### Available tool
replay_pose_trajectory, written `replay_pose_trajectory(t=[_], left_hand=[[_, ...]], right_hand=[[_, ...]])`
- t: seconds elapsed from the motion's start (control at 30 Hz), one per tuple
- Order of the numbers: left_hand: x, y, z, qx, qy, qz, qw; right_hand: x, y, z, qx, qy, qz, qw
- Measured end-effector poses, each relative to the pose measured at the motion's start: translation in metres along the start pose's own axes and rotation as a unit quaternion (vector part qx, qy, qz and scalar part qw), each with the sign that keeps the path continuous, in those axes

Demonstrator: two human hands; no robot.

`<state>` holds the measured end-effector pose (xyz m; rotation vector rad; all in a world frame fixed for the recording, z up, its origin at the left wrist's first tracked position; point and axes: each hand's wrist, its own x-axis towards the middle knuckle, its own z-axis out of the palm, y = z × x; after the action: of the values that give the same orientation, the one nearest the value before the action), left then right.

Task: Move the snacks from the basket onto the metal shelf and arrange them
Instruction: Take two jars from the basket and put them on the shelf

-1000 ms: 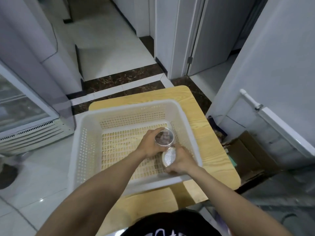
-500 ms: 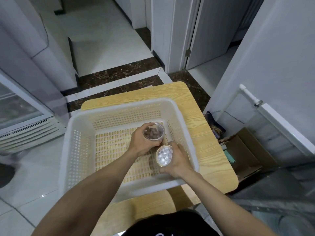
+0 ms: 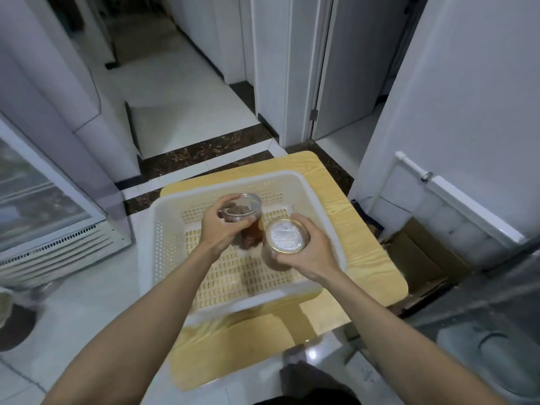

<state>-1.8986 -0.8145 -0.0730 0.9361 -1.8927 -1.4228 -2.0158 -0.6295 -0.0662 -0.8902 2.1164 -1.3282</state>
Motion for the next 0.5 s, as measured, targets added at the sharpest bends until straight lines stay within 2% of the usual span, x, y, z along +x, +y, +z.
replay_pose_trajectory(t=[0.13,0.27,0.5], left_hand=[[-0.027,0.035,-0.029,-0.038,-0.025,0.040,0.998],[-0.065,0.073,-0.040,-0.071,-0.094,0.091,0.989],[-0.124,0.134,-0.014,-0.122,-0.220,0.133,0.959]], right_hand=[[-0.045,-0.032,-0.008,0.036,0.053,-0.034,0.997],[-0.100,-0.059,-0.020,0.082,0.107,-0.040,0.990],[-0.190,-0.090,-0.057,0.050,0.205,-0.050,0.976]])
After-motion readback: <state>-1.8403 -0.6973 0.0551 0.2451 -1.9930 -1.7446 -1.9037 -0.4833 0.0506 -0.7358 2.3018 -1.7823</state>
